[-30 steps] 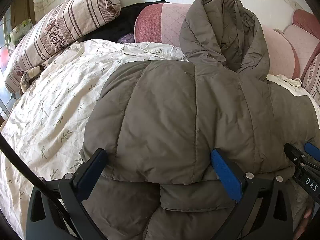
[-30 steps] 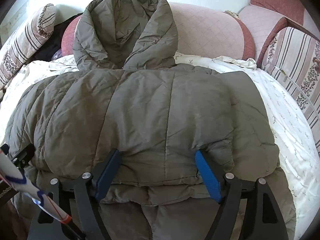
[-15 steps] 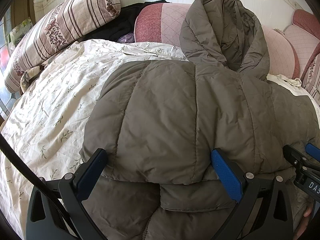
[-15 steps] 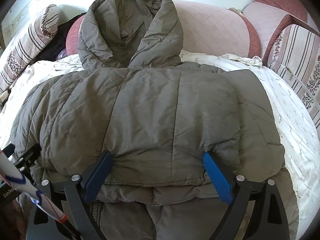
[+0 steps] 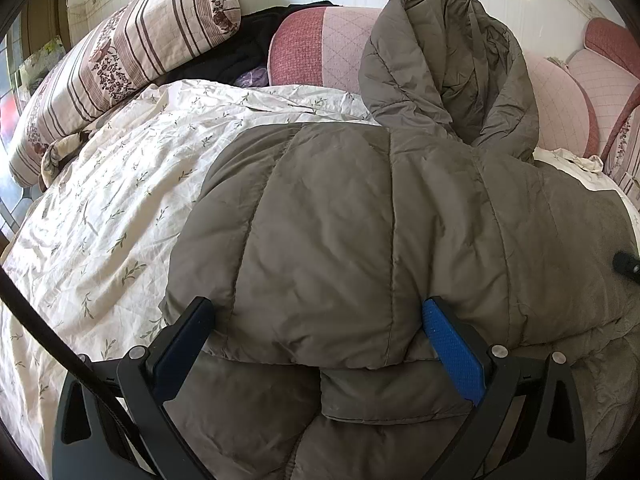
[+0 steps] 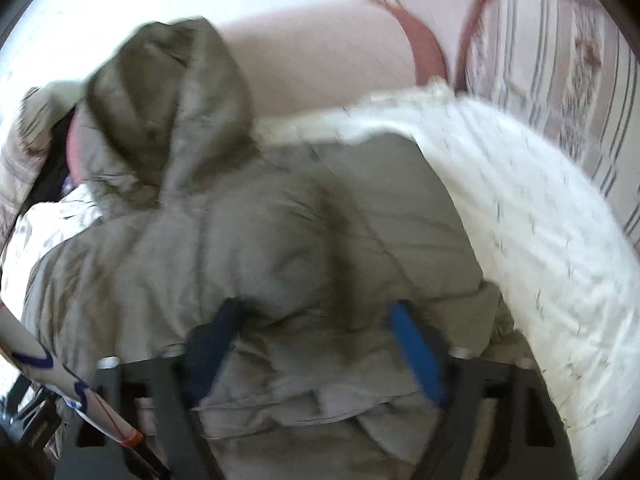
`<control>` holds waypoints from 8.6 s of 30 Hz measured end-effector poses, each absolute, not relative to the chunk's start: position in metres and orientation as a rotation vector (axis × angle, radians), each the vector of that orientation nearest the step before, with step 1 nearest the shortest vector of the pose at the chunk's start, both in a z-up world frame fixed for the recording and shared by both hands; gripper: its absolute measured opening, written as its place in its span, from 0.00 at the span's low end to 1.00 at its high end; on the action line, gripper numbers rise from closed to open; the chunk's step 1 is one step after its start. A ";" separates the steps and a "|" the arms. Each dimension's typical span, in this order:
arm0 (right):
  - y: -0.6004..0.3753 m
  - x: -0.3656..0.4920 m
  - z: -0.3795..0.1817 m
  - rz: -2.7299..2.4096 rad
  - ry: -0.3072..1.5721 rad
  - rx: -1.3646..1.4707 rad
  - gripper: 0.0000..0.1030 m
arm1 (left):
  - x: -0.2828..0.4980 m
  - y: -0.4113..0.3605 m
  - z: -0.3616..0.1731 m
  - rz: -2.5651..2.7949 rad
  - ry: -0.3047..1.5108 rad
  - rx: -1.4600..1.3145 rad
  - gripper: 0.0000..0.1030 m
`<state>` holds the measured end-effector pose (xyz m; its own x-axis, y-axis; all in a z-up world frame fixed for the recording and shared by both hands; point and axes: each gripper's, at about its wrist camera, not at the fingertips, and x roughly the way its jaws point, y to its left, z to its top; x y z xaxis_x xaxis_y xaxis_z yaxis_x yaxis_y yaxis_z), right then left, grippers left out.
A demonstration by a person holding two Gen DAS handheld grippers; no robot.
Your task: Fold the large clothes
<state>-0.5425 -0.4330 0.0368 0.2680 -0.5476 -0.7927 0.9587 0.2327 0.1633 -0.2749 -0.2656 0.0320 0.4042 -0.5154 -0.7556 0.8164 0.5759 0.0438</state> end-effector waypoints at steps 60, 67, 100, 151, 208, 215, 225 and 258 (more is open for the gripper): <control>-0.424 -0.518 0.025 -1.080 0.714 0.684 0.85 | -0.289 -0.272 0.041 -0.902 0.655 0.486 1.00; -0.423 -0.518 0.024 -1.079 0.715 0.675 0.86 | -0.287 -0.273 0.038 -0.908 0.674 0.483 1.00; -0.256 -0.539 0.208 -1.150 0.694 0.569 0.88 | -0.251 -0.231 0.089 -0.957 0.752 0.302 1.00; -0.604 -0.363 0.238 -1.126 0.609 0.654 0.88 | -0.261 -0.270 0.062 -0.922 0.713 0.408 1.00; -0.409 -0.561 0.047 -0.895 0.599 0.724 0.01 | -0.259 -0.288 0.062 -1.006 0.843 0.112 1.00; -0.394 -0.576 0.102 -1.008 0.451 0.610 0.03 | -0.268 -0.310 0.035 -0.900 0.843 0.364 1.00; -0.412 -0.506 0.093 -0.832 0.455 0.618 0.41 | -0.268 -0.306 0.033 -0.901 0.836 0.389 1.00; -0.442 -0.523 0.057 -0.860 0.584 0.719 0.40 | -0.285 -0.311 0.023 -0.922 0.762 0.466 1.00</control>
